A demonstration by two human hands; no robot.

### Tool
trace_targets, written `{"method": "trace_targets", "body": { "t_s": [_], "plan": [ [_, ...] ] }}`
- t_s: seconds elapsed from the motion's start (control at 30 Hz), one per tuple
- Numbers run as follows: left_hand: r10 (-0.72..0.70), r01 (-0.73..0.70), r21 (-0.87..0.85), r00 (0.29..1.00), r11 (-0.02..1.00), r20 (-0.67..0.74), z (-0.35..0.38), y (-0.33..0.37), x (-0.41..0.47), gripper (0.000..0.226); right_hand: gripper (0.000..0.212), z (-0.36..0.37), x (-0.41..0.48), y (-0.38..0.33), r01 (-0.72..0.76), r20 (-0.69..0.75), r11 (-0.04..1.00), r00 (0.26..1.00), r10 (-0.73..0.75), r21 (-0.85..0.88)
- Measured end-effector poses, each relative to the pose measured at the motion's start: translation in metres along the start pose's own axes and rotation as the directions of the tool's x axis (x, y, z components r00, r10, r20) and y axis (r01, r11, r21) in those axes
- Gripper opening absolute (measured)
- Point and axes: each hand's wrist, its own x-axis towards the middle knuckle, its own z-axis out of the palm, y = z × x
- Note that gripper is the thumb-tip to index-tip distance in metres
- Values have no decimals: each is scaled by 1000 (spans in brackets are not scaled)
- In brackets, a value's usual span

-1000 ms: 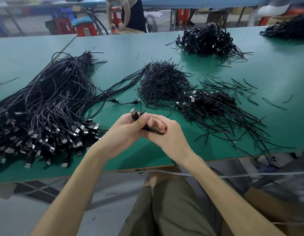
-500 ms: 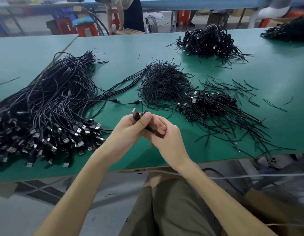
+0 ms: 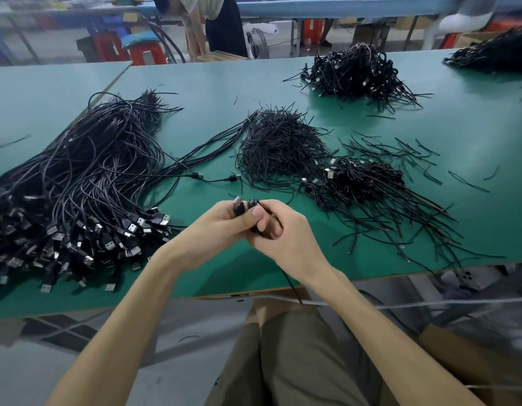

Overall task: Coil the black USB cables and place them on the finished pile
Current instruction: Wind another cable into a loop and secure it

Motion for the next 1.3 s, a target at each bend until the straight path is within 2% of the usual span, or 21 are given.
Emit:
{"method": "trace_targets", "body": {
  "t_s": [0.17,0.3,0.4,0.53,0.73,0.87,0.97,1.03,1.1,1.2,1.3],
  "plan": [
    [-48,48,8,998,999,-29,-1,1,6,27,37,-7,9,-1,14,56,996,998,-9,-85],
    [-82,85,38,994,996,-78,1,-4,8,27,28,-8,6,4,41,46,986,998,-33,-164],
    [-54,59,46,993,997,-100,4,-6,9,29,28,-10,7,5,81,12,984,997,-80,-159],
    [14,7,111,983,994,-182,6,-10,6,29,35,-8,9,4,162,34,957,987,-159,-242],
    [75,-40,177,978,983,-196,6,-7,5,24,41,-15,5,5,192,-19,926,978,-209,-326],
    [81,-18,215,954,977,-289,6,-7,4,23,38,-14,8,-1,166,62,901,986,-154,-402],
    [122,1,308,916,951,-382,8,-8,10,16,40,-20,10,-4,116,1,909,992,-126,-400],
    [146,9,363,907,932,-396,5,-8,12,12,40,-23,10,-6,100,-9,896,993,-115,-433],
    [152,5,366,905,931,-398,2,-11,12,17,36,-22,9,-6,78,48,880,997,-63,-468],
    [154,4,332,880,943,-450,3,-17,13,17,28,-20,7,-6,-5,106,932,993,46,-362],
    [173,15,358,857,934,-485,5,-20,15,2,41,-17,10,-7,-120,62,973,989,134,-197]
  ]
}}
